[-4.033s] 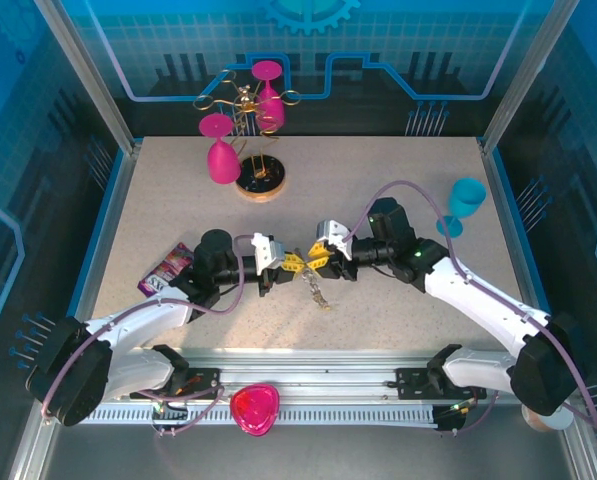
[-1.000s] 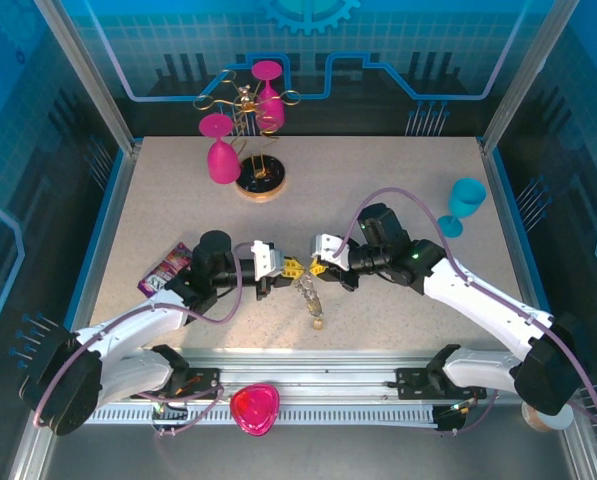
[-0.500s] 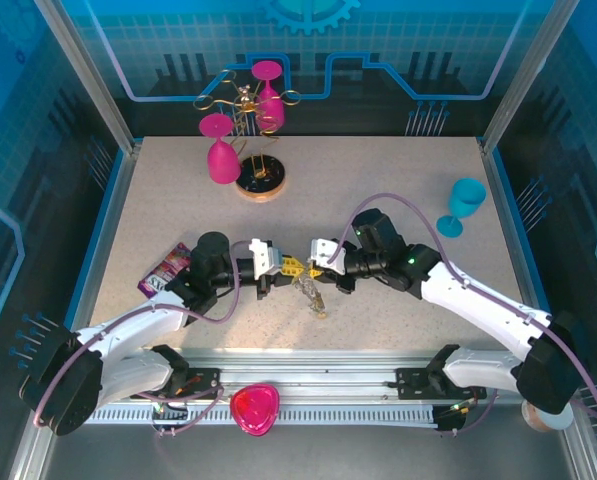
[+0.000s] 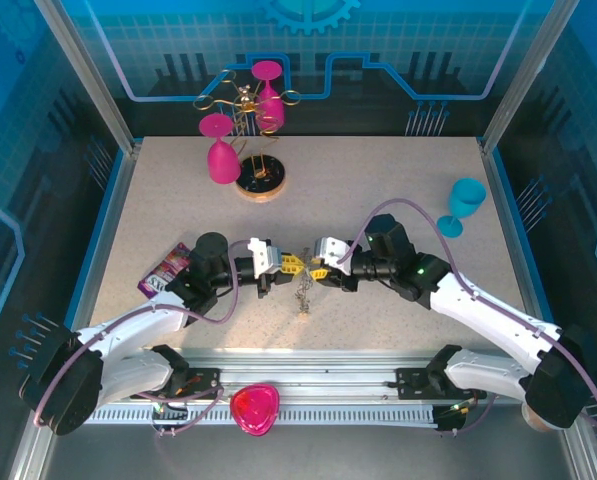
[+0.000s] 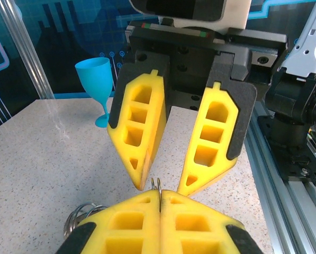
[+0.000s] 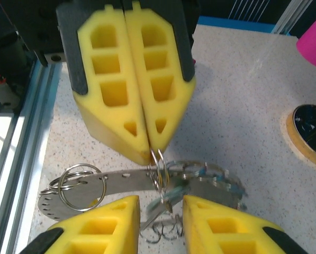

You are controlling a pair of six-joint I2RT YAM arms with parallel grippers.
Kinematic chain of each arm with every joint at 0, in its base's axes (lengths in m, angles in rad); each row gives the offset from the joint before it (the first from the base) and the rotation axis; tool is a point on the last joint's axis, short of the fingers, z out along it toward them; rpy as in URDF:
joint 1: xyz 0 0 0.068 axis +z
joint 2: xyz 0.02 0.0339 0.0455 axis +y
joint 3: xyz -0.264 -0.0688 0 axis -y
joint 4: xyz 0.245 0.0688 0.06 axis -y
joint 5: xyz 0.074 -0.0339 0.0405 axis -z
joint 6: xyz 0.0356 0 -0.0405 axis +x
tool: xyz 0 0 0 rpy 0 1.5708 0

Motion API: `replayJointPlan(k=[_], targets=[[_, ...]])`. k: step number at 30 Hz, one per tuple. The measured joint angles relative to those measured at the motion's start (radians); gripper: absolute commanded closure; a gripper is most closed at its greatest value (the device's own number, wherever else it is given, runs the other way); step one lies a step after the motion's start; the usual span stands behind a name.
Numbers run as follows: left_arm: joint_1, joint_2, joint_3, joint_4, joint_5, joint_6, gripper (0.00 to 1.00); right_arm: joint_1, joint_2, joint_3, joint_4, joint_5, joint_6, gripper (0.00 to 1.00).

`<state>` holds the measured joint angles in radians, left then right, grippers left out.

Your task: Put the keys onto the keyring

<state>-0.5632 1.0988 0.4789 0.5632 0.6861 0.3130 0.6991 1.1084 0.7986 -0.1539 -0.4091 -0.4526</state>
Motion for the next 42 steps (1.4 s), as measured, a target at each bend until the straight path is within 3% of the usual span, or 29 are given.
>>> replayJointPlan(k=[7,12,16,18,20,31,42], targets=[[0.000,0.002,0.000,0.013,0.000,-0.001,1.00,0.000,0.020,0.000,0.041,-0.051,0.031,0.80],[0.000,0.009,-0.003,0.032,0.004,-0.006,1.00,-0.007,0.036,0.000,0.061,-0.071,0.044,1.00],[0.000,0.013,-0.006,0.047,0.003,-0.010,1.00,-0.015,0.037,0.000,0.060,-0.081,0.053,1.00],[0.000,0.013,-0.006,0.040,-0.002,-0.006,0.83,-0.015,0.038,0.005,0.047,-0.080,0.048,1.00],[-0.003,0.008,-0.006,0.014,-0.017,0.009,0.78,-0.015,0.044,0.028,-0.006,-0.074,0.026,1.00],[-0.003,-0.025,0.083,-0.254,-0.063,0.144,0.76,0.033,0.156,0.270,-0.369,0.108,-0.138,1.00],[-0.012,-0.013,0.108,-0.315,-0.062,0.177,0.78,0.097,0.214,0.386,-0.488,0.178,-0.192,1.00]])
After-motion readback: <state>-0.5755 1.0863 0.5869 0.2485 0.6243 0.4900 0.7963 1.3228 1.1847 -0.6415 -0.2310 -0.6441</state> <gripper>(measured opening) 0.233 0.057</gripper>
